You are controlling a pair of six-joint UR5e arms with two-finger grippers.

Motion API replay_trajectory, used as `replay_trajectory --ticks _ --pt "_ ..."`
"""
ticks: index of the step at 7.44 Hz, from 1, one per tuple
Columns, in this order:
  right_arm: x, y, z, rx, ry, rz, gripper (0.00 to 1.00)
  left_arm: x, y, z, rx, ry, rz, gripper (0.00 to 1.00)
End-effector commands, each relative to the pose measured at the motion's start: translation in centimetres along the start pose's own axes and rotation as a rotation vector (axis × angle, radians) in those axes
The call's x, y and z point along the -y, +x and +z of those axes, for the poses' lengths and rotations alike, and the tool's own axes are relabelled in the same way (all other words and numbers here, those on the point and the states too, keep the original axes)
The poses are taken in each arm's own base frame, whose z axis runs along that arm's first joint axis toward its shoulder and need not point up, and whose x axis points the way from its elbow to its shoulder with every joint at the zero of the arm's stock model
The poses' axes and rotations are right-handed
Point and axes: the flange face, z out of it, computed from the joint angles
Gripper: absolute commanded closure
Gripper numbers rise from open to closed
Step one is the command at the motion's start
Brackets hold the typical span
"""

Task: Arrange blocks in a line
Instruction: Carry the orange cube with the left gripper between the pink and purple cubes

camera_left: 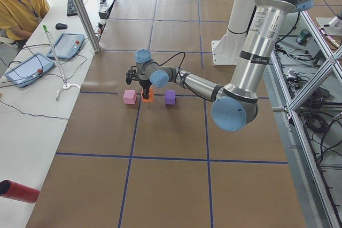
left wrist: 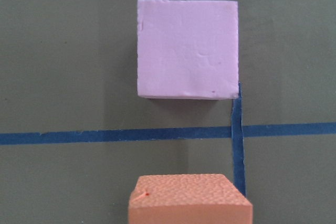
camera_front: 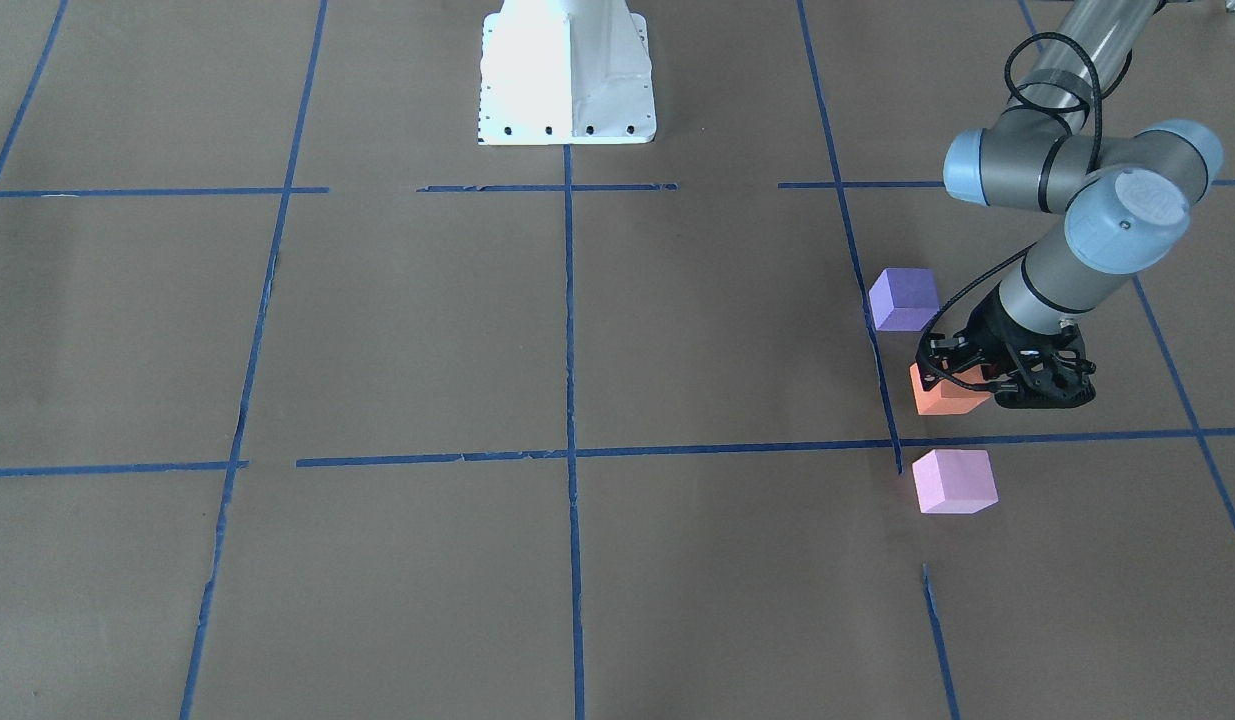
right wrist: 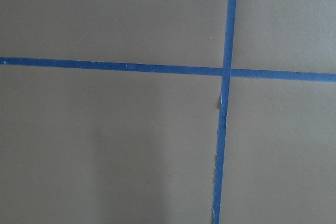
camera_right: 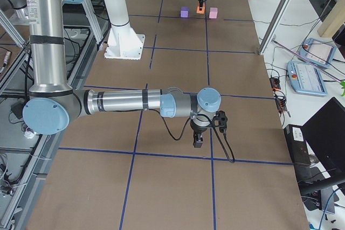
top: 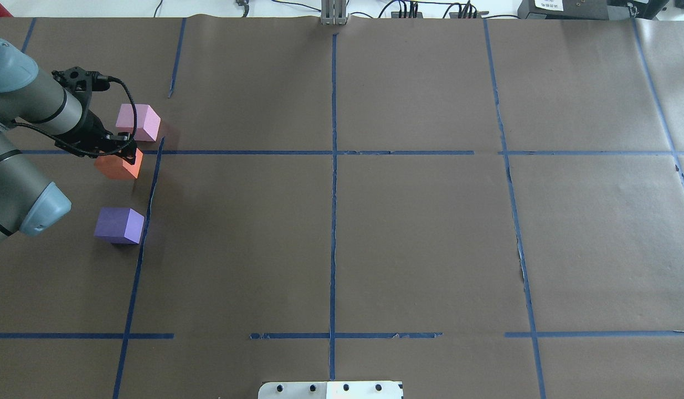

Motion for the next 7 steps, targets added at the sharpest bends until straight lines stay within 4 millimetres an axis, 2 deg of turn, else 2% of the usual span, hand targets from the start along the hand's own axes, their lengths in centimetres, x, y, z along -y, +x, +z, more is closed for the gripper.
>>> replay_trajectory --ticks 1,2,3,4,6,7 --pt "0.0 0.0 0.0 0.0 -0.001 0.001 0.0 0.6 0.6 1.0 0.005 -0.011 -0.031 0.77" --pt "0.0 0.0 0.0 0.0 -0.001 0.001 0.0 0.6 0.0 1.6 0.017 -0.019 -0.036 0.65" --pt "0.0 0.0 0.0 0.0 -0.001 0.001 0.0 0.6 0.1 1.8 0.017 -0.02 -0.035 0.24" --pt "0.0 0.0 0.0 0.0 -0.001 0.001 0.0 0.5 0.3 1.8 0.012 -0.018 -0.03 0.0" --pt "0.0 0.0 0.0 0.0 -0.001 0.001 0.0 -0.1 1.1 -0.1 -0.028 -0.022 -0.007 0.0" --pt "0.0 0.0 0.0 0.0 -0.001 0.001 0.0 0.3 0.0 -2.6 -0.064 -0.018 0.005 0.0"
